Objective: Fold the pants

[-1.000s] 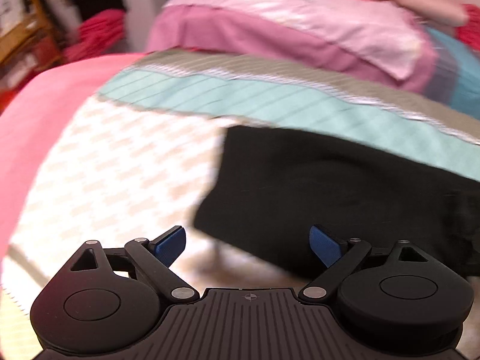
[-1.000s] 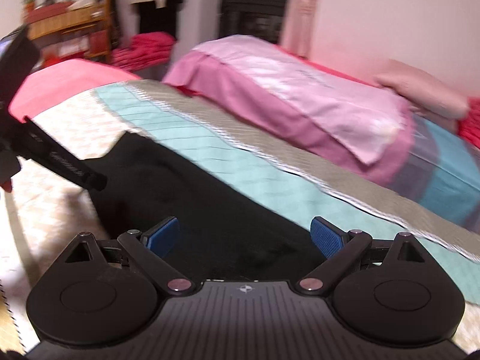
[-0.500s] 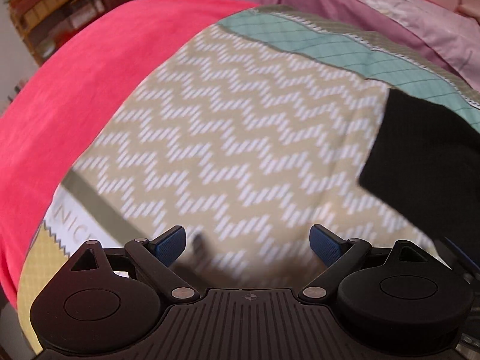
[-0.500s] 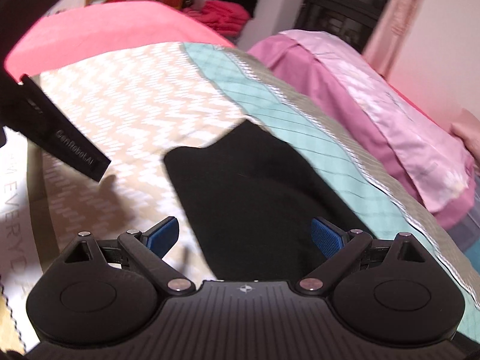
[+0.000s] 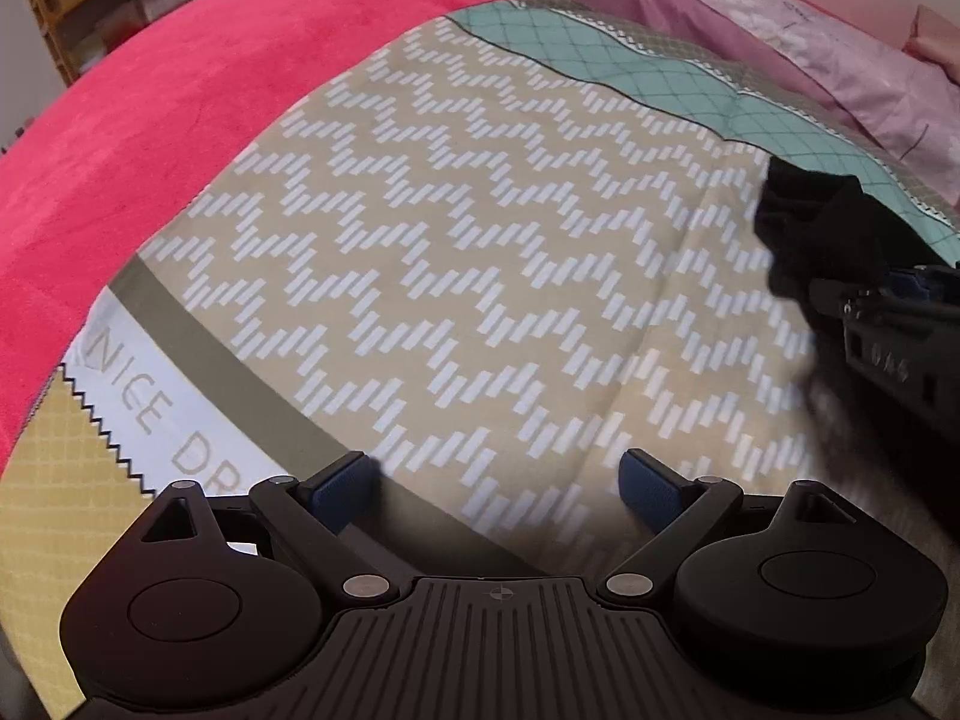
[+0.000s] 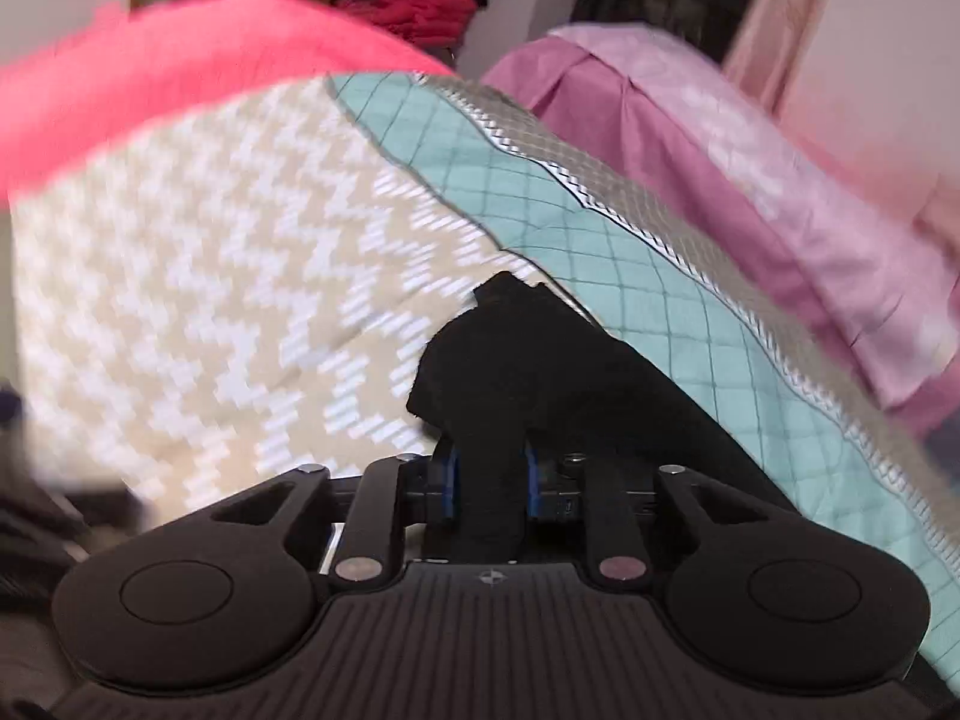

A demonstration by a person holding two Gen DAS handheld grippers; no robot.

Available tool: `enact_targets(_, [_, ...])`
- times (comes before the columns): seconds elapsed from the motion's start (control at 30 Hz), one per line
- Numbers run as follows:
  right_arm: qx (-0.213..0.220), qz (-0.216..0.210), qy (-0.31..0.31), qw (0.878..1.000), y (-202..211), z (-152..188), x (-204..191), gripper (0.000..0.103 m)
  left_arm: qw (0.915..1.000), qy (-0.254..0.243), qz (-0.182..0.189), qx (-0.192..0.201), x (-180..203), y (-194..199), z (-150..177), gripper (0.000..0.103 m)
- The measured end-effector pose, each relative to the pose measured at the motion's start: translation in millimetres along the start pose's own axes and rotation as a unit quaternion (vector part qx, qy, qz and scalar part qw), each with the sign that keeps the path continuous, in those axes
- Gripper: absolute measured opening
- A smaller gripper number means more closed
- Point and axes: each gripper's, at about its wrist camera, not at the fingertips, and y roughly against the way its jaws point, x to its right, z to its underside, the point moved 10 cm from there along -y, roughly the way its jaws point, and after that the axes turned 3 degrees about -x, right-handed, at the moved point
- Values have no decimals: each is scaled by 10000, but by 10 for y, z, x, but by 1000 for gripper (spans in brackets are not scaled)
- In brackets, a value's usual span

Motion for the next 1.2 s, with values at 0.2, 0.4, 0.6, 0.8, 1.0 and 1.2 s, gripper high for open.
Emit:
enact_targets(0.2, [455, -888, -1836, 9779, 813, -246, 896, 23, 9932, -593, 937, 358, 873, 240, -55, 103])
enact_targets(0.4, [900, -1039, -2770, 9510, 1542, -52, 1680, 22, 9713, -1405, 1820, 608, 1881, 551, -11, 103])
enact_targets(0.6, [1103, -893, -3087, 9405, 1825, 256, 2085, 22, 9525, -1895, 2303, 614, 2621, 756, 224, 103])
enact_targets(0.8, [1223, -876, -3251, 9336, 2039, 560, 2356, 22, 9636, -1612, 2116, 275, 3020, 506, 243, 103])
enact_targets(1.0, [1565, -740, -3709, 9124, 2348, 989, 2831, 22, 9711, -1235, 2036, -135, 3014, 238, 289, 103])
enact_targets(1.2, [996, 140, -4368, 8939, 2129, 2302, 3360, 27, 9438, -2009, 2621, -141, 3225, 442, 510, 103])
